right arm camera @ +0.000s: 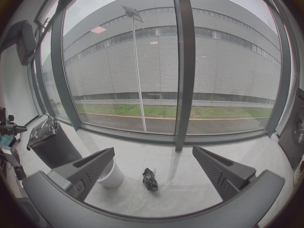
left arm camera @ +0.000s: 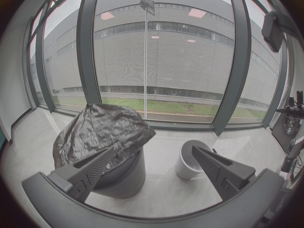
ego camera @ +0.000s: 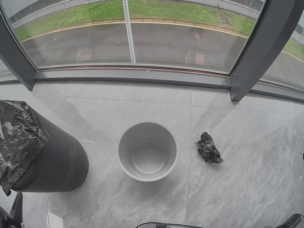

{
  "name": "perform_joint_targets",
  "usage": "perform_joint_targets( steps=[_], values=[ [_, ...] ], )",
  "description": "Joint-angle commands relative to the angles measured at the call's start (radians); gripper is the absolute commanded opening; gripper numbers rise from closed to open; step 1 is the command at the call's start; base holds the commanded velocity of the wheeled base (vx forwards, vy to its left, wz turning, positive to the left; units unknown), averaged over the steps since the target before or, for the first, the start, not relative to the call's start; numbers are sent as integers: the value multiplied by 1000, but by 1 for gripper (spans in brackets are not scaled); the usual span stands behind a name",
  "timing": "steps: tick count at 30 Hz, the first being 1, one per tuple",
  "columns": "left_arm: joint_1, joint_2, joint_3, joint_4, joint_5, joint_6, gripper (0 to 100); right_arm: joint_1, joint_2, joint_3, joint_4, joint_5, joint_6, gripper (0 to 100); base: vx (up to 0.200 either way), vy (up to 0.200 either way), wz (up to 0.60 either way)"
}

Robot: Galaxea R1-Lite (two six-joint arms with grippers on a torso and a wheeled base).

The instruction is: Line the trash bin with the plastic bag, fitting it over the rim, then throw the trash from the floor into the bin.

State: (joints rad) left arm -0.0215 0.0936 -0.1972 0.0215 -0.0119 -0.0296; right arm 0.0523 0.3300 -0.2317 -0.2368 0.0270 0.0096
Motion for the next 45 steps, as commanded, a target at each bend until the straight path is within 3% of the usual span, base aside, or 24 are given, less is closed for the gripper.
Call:
perform_joint_targets(
  steps=[1,4,6,7,9,12,17,22,27,30,39,45],
  values=[
    [-64,348,-372,167,-13,151,100,156,523,-61,-365,16,12,100,0,0,0],
    [-83,429,-352,158,-11,315,100,173,633,-60,-467,13,18,100,0,0,0],
    [-83,511,-343,150,1,484,100,201,701,-51,-549,4,47,100,0,0,0],
    [-83,511,-343,150,1,484,100,201,701,-51,-549,4,47,100,0,0,0],
    [-92,600,-340,149,17,600,100,242,739,-46,-585,-18,112,100,0,0,0],
    [-92,684,-334,124,35,752,100,245,762,-38,-592,-35,122,100,0,0,0],
    [-112,775,-266,-61,152,904,100,245,773,-34,-592,-35,124,100,0,0,0],
    [-173,873,-160,-339,250,1065,100,245,793,-34,-592,-35,124,100,0,0,0],
    [-281,977,-83,-551,385,1093,100,244,820,-32,-593,-35,128,100,0,0,0],
    [-307,1003,-31,-635,460,1091,100,244,824,-32,-593,-35,130,100,0,0,0],
    [-296,1023,-19,-660,569,1051,100,244,853,-31,-595,-35,133,100,0,0,0],
    [-296,1068,-18,-723,576,1036,100,244,853,-20,-605,-35,133,100,0,0,0]
  ],
)
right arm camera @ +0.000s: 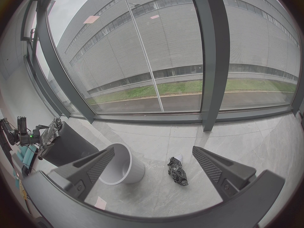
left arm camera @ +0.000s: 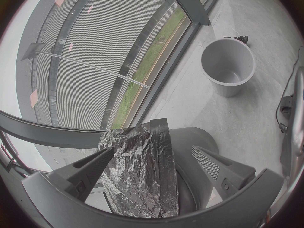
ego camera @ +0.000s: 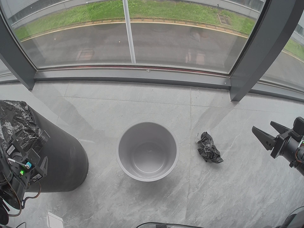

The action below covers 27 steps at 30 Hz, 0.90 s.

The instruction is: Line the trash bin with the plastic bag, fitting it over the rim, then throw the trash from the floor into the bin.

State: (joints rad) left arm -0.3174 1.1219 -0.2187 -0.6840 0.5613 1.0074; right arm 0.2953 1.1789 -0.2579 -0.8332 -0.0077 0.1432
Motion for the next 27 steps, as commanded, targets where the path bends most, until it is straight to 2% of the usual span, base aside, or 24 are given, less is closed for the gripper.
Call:
perform_joint_targets(
  steps=[1,8,22,27],
  values=[
    [0,44,6,-25,3,-1,100,1,5,8,-14,0,-1,100,0,0,0],
    [0,98,-4,-106,49,0,100,1,19,19,-47,0,-1,100,0,0,0],
    [0,202,-14,-264,57,-3,100,4,22,20,-47,0,-1,100,0,0,0],
    [-2,239,-21,-333,103,10,100,5,21,26,-49,2,-1,100,0,0,0]
  ],
)
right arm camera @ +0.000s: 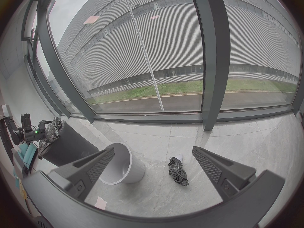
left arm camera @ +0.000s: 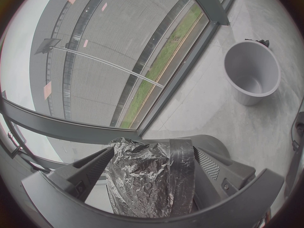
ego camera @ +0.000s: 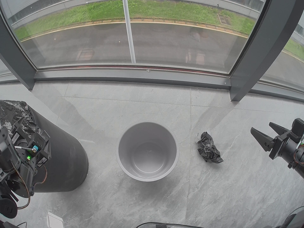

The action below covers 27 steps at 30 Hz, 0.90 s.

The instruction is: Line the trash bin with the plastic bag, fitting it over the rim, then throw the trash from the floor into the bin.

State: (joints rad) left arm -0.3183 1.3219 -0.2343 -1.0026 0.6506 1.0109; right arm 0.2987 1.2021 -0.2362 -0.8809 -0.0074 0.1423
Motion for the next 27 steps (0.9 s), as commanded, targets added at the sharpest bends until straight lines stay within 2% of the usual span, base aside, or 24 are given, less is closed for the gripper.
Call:
perform_joint_targets(
  steps=[1,11,12,16,27],
  values=[
    [-2,40,-5,-16,15,8,100,2,-3,5,0,1,0,100,0,0,0],
    [4,39,-10,-21,20,20,100,2,-4,6,-1,1,0,100,0,0,0],
    [4,37,-10,-21,20,20,0,2,-4,6,-1,1,0,100,0,0,0],
    [4,37,-13,-21,49,18,0,2,-4,9,-13,1,0,100,0,0,0],
    [2,26,-17,-21,47,-1,0,2,-6,11,-13,1,-1,100,0,0,0]
  ],
)
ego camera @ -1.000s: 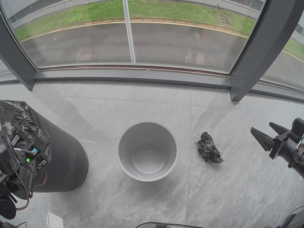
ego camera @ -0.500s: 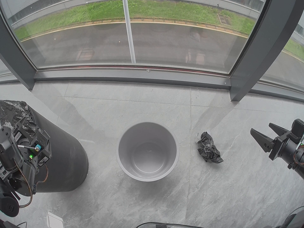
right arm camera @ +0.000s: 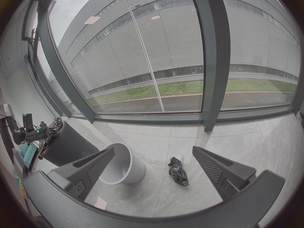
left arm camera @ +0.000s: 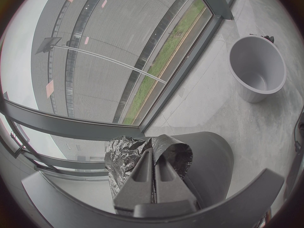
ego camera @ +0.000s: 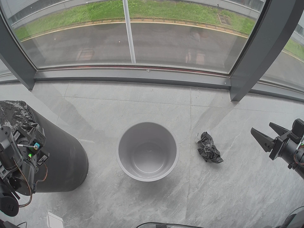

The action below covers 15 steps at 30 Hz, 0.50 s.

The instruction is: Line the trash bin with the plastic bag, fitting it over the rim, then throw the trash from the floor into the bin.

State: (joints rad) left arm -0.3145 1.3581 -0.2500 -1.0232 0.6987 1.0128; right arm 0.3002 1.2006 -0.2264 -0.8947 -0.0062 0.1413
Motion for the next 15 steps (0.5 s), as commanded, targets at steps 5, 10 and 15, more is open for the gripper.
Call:
perform_joint_targets(
  steps=[5,10,15],
  values=[
    [-11,-24,-112,0,-10,-143,0,0,-10,1,0,0,-2,100,0,0,0],
    [-11,13,-348,17,-13,-485,0,2,-10,1,0,0,-2,100,0,0,0],
    [-9,35,-449,31,-35,-697,0,2,-6,1,0,0,-2,100,0,0,0]
  ],
)
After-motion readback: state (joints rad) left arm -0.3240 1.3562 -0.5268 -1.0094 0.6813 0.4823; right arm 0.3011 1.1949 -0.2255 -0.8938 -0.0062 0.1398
